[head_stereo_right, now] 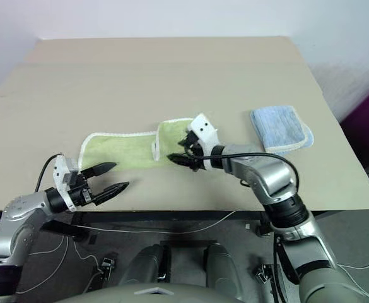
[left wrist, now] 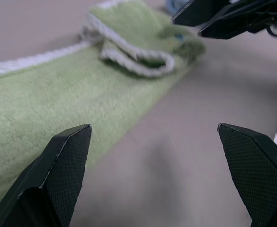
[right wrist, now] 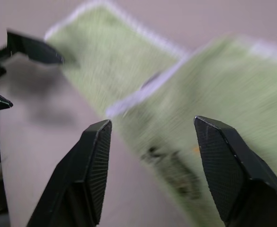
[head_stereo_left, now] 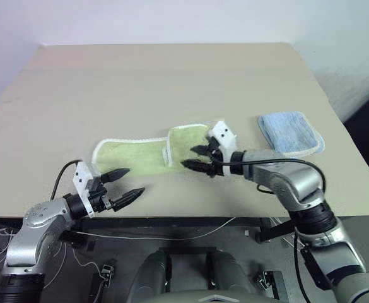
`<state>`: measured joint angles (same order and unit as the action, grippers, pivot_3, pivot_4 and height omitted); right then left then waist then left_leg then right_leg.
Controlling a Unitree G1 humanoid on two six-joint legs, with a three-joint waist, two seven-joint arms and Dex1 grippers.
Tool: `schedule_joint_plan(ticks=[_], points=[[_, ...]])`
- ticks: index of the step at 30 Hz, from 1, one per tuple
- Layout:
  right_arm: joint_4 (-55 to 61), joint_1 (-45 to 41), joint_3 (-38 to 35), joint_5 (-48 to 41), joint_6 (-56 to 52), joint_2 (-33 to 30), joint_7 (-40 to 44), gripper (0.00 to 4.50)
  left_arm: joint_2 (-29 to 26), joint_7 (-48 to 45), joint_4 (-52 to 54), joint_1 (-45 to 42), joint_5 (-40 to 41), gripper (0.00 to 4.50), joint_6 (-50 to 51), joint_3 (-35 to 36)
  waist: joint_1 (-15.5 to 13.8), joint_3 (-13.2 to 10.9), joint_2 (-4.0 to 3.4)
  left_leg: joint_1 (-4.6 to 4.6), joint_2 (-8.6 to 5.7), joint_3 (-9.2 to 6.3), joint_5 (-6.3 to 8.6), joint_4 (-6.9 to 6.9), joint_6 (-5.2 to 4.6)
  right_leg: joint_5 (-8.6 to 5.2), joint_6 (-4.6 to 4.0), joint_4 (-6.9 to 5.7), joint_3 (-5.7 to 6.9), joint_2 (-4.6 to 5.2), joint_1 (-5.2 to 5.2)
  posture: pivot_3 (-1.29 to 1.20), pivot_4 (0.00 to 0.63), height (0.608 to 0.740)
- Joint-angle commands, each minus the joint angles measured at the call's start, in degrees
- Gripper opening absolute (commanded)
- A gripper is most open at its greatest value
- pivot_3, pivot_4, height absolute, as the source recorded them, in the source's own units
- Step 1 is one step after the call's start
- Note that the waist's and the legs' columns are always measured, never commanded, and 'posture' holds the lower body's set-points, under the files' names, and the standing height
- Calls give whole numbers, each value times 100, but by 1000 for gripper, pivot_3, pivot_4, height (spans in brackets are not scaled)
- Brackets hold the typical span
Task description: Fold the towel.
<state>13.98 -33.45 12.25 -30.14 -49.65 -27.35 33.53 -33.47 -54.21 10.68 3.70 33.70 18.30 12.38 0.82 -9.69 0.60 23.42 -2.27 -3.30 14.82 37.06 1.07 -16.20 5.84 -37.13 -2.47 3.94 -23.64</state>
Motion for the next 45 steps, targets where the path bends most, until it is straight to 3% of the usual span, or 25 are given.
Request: schedule_joint_plan(ticks=[1, 4, 9, 10, 16, 21, 33, 38, 45], points=[[-6, -239, -402, 19, 378, 41, 148, 2913, 198, 358, 348, 84, 540, 4474, 240, 422, 3, 0, 0, 0, 0, 0, 0, 0, 0, 0, 0, 0, 0, 0, 0, 0, 150, 740], [-680, -455, -340, 474, 1060, 128, 218, 2010, 494, 798, 519, 193, 1009, 4474, 571, 664, 18, 0, 0, -1, 0, 1, 0, 0, 0, 0, 0, 0, -1, -1, 0, 0, 150, 740], [-2076, -705, -76, 980, 2222, 833, 472, 219, 1134, 1862, 980, 491, 1863, 4474, 1190, 940, 25, 1, 3, -2, 0, 1, 0, 1, 0, 0, 1, -2, 0, -6, 1, 0, 150, 740], [-2361, -728, -29, 1106, 2447, 952, 518, 32, 1239, 2032, 1088, 577, 1969, 4474, 1236, 978, 25, 1, 3, -2, 1, 1, 0, 1, 0, 0, 1, -2, 0, -7, 1, 0, 150, 740], [-3777, -629, 271, 1745, 3405, 1356, 821, 32, 1778, 3180, 1491, 940, 2552, 4474, 1357, 1287, -1, 2, 4, -4, -1, 2, -1, 4, 1, 1, 1, -2, 1, -8, 5, 0, 150, 740], [-4181, -274, 500, 2137, 3831, 1366, 1134, 32, 2035, 4071, 1915, 1252, 2531, 4474, 1455, 1160, 7, 4, 6, -7, -3, 2, -1, 4, 2, 1, 1, -1, 1, -10, 9, 0, 150, 740], [-2228, -232, -391, 1381, 3901, 1206, 1534, 5, 2785, 5923, 2024, 1375, 3724, 4487, 1444, 1302, -5, 7, 8, -17, -2, -2, 0, 3, 2, 0, 0, 3, 1, -12, 22, 0, 150, 740], [-1812, -331, -554, 1276, 3748, 1120, 1524, 5, 2827, 6584, 1799, 1004, 4539, 4487, 1361, 1359, -15, 7, 9, -19, -2, -2, 0, 4, 2, 0, 0, 5, 2, -12, 24, 0, 150, 740], [-1534, -238, -693, 1094, 3663, 1116, 1460, 5, 2702, 7297, 1047, 288, 4537, 4487, 1423, 1190, -38, 9, 6, -20, -8, -5, -1, 6, 4, 0, 0, 3, 9, -16, 28, 0, 150, 740]])
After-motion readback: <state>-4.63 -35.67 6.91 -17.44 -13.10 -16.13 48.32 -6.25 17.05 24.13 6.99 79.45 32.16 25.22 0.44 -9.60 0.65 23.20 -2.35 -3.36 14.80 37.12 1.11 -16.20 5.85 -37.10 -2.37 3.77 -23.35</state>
